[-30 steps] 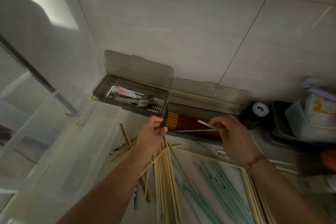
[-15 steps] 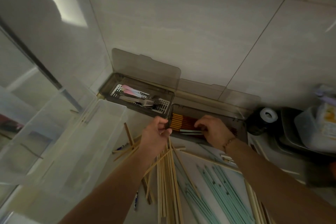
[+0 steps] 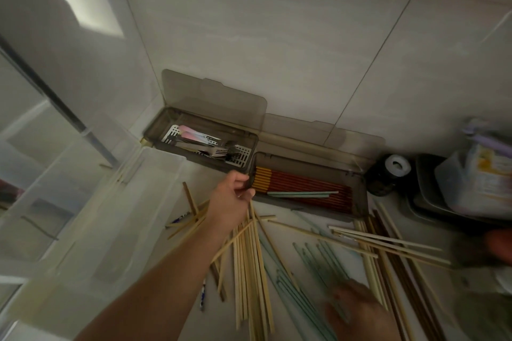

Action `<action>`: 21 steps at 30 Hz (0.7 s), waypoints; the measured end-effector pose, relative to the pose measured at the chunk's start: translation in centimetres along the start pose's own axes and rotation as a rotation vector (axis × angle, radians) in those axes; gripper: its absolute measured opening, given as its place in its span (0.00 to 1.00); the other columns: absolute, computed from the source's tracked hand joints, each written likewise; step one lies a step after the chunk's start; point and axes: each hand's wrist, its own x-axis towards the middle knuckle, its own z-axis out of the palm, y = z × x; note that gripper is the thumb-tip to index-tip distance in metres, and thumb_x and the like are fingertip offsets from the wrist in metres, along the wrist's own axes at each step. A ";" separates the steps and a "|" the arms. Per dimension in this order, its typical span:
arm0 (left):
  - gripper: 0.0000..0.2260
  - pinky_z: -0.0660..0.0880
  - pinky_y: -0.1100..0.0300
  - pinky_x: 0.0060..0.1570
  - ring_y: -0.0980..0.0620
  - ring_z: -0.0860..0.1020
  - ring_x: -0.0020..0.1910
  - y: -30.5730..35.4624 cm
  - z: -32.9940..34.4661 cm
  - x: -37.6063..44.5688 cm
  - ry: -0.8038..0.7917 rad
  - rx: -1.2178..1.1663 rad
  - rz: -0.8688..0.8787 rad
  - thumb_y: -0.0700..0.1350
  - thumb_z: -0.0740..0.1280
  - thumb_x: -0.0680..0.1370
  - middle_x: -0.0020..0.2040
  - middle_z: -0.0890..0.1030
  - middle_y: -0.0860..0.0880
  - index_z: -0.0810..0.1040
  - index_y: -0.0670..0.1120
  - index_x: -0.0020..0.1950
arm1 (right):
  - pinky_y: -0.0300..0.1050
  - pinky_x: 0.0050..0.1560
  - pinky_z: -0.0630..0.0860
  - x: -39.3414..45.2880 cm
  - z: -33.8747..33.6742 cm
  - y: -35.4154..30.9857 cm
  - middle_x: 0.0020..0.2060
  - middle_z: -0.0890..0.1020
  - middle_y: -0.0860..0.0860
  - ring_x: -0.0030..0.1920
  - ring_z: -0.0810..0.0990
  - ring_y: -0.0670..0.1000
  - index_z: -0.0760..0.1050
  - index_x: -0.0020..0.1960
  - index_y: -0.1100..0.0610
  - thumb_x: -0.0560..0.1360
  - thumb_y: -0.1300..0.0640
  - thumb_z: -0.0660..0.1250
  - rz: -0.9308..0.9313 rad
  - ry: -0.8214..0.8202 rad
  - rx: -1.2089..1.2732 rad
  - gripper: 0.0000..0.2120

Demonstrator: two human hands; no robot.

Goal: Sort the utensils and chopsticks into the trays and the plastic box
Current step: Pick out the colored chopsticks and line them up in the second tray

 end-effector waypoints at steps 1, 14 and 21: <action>0.12 0.67 0.72 0.39 0.67 0.75 0.46 0.0 0.0 0.0 0.004 0.001 0.001 0.44 0.70 0.76 0.48 0.77 0.60 0.73 0.58 0.52 | 0.28 0.40 0.73 -0.7 0.1 -0.2 0.49 0.77 0.33 0.45 0.81 0.39 0.77 0.46 0.35 0.59 0.42 0.78 0.003 -0.086 -0.034 0.17; 0.12 0.67 0.71 0.39 0.64 0.76 0.47 0.1 0.0 -0.2 -0.013 0.006 0.013 0.43 0.70 0.76 0.51 0.79 0.56 0.73 0.56 0.54 | 0.44 0.32 0.76 -2.5 1.2 -4.3 0.36 0.79 0.46 0.39 0.80 0.53 0.79 0.33 0.46 0.58 0.54 0.80 0.285 -0.094 -0.236 0.10; 0.11 0.66 0.71 0.37 0.68 0.74 0.44 0.2 -0.1 0.0 -0.025 0.025 0.005 0.43 0.69 0.76 0.45 0.76 0.62 0.73 0.55 0.55 | 0.44 0.40 0.72 -0.6 -2.6 -3.6 0.29 0.72 0.46 0.41 0.79 0.51 0.73 0.36 0.41 0.66 0.53 0.73 0.381 -0.017 -0.284 0.10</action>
